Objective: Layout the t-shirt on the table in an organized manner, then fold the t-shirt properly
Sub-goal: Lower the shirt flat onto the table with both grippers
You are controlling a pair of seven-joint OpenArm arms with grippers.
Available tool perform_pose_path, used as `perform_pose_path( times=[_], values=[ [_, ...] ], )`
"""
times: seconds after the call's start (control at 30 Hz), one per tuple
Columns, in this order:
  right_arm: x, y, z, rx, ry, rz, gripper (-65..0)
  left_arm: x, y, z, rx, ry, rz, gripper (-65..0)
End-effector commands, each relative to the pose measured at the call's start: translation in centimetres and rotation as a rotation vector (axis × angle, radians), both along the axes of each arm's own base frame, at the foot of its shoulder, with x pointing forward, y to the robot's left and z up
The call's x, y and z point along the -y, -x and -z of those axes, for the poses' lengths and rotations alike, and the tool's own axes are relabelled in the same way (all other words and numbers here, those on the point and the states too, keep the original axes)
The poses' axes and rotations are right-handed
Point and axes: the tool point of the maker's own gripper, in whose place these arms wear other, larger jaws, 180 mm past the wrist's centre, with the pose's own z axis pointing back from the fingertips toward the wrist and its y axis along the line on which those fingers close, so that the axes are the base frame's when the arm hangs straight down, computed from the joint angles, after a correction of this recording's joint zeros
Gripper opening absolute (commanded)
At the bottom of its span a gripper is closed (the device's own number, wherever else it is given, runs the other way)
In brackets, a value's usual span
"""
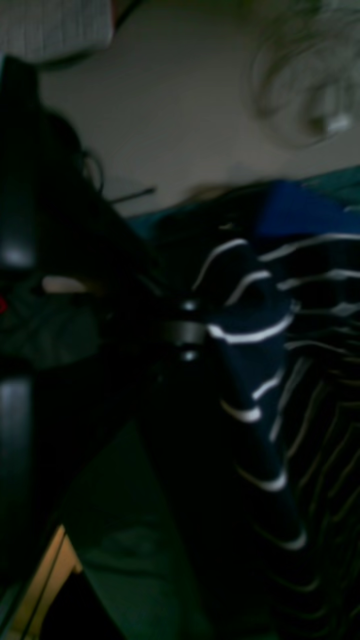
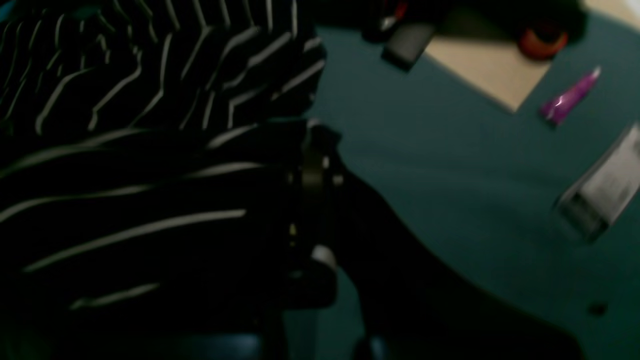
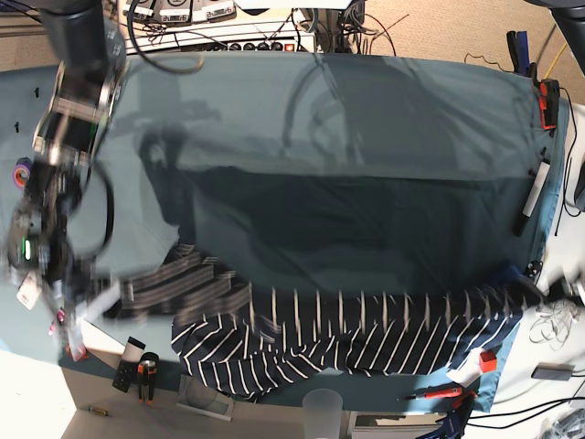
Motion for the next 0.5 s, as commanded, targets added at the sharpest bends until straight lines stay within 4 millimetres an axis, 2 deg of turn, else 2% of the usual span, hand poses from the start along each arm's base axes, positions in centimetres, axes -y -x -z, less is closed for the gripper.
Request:
perform_pose_path(
  times=[0.0,0.23,0.33,0.47],
  values=[
    [1.6,0.1,-1.7,0.057,0.022,0.035,-65.0,-1.4,0.2,-1.0,0.017,-0.025,-0.025,-65.0],
    [1.3,7.0,3.8,-0.046,-0.036,-0.03,-65.0,-0.2,5.0,4.7,-0.132,-0.046,0.047,-65.0],
    [1.6,9.5,4.7,-0.066,-0.036,-0.036,-65.0,0.9,6.8,6.3,-0.166,-0.058,0.094,-65.0],
    [2.2,12.1,4.7,-0.069,-0.006,-0.039,-65.0,3.1,8.7,7.9,-0.166,-0.041,0.142,-65.0]
  ],
)
